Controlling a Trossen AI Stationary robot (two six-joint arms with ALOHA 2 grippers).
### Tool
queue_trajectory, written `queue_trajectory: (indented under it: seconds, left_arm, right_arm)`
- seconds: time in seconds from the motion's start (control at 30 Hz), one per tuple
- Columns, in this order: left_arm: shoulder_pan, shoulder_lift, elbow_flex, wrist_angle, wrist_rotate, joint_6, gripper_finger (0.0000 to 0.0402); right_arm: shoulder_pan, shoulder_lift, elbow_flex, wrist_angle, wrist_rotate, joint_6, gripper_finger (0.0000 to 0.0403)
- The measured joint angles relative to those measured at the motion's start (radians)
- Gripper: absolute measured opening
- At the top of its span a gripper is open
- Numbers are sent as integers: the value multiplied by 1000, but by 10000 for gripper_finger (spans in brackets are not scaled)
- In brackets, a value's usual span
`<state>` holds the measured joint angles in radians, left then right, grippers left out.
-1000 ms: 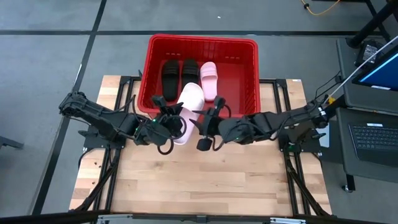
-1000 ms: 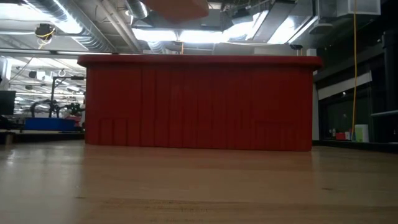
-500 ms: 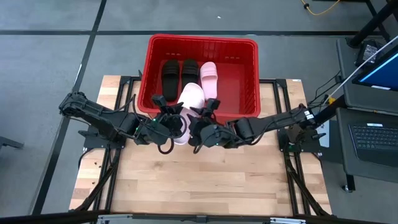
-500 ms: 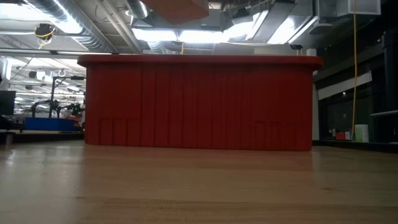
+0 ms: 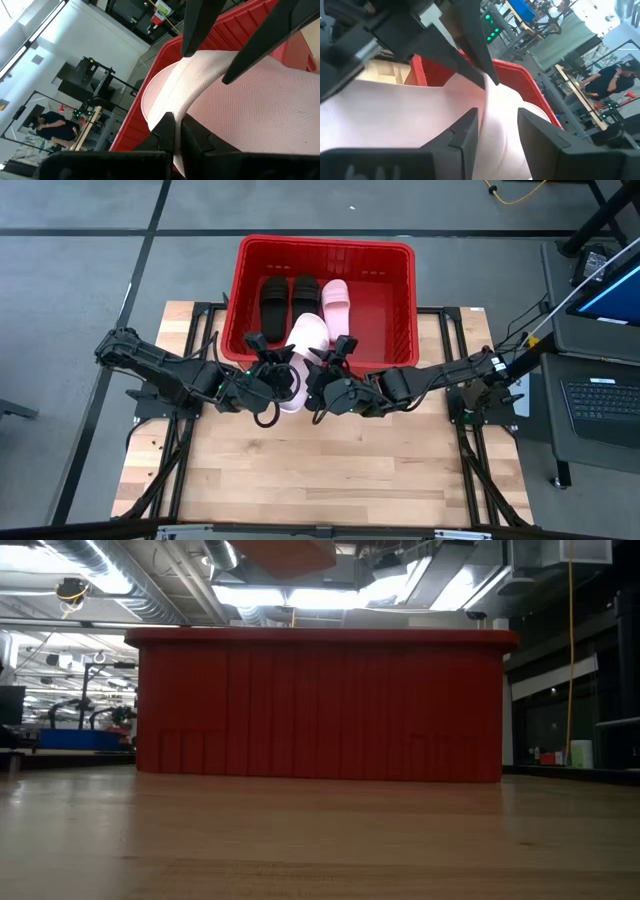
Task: Pick and place slides into bin
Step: Put the pink slide into the red bin
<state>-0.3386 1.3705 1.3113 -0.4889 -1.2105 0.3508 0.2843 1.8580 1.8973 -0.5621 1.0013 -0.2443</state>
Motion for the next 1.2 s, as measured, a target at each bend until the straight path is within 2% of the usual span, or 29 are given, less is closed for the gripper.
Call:
queue_trajectory:
  seconds: [0.67, 0.93, 1.2]
  left_arm:
    - [-26, -1, -1, 16, 30, -16, 6]
    - [-18, -1, -1, 14, 32, -16, 6]
    - [7, -1, -1, 16, 66, -16, 6]
  right_arm:
    - [-25, -1, 0, -63, -3, 27, 137]
    - [-25, -1, -1, -40, -5, 31, 110]
    - [-27, -1, -2, 6, -22, 26, 107]
